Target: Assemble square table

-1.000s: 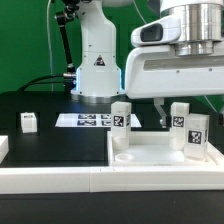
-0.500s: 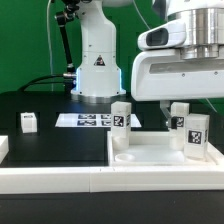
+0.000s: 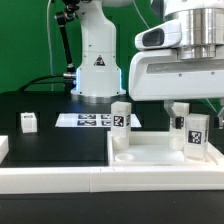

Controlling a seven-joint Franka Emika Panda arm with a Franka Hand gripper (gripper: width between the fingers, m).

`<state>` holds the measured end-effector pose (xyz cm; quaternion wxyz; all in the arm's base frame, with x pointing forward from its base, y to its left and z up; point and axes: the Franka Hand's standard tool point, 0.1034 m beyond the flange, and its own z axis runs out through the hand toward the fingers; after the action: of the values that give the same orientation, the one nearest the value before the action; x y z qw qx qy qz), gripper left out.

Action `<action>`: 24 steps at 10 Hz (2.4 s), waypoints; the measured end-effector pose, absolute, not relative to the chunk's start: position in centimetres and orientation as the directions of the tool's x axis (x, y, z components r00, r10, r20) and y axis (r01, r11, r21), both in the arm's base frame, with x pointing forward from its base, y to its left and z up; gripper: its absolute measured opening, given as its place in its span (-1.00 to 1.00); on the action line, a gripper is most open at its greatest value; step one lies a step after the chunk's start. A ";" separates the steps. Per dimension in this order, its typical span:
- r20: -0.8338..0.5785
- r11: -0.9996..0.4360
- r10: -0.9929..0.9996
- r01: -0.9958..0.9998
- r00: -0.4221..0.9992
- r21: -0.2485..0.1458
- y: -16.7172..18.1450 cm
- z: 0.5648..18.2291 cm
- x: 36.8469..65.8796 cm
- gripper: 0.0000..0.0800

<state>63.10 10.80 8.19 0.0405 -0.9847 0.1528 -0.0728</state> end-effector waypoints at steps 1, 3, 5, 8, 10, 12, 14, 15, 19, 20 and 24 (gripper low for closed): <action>0.131 -0.950 -0.308 -0.296 0.942 -0.102 10.7 8.2 63.1 -0.28; 0.149 -0.947 -0.316 -0.303 0.937 -0.104 10.7 8.2 63.4 -0.28; 0.145 -0.937 -0.346 -0.333 0.927 -0.109 10.6 8.2 63.4 -0.28; 0.117 -0.838 -0.542 -0.527 0.832 -0.139 10.6 8.2 63.4 -0.28; 0.079 -0.691 -0.721 -0.705 0.688 -0.159 10.6 8.1 63.1 -0.27; 0.043 -0.513 -0.857 -0.842 0.513 -0.166 10.4 8.0 62.9 -0.27; 0.008 -0.341 -0.939 -0.925 0.345 -0.166 10.2 7.9 62.7 -0.27; -0.013 -0.259 -0.964 -0.953 0.264 -0.156 10.1 7.9 62.6 -0.27; -0.091 0.083 -0.993 -0.991 -0.073 -0.104 10.3 7.8 62.3 -0.27; -0.103 0.159 -0.983 -0.983 -0.149 -0.094 10.3 7.7 62.2 -0.27; -0.109 0.220 -0.971 -0.972 -0.211 -0.085 10.4 7.7 62.1 -0.01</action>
Offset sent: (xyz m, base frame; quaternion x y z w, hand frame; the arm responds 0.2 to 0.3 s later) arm 0.0000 0.0000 0.0000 0.0000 0.0000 0.0650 0.9979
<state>62.14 10.39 7.70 0.0695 -0.6244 0.7780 0.0010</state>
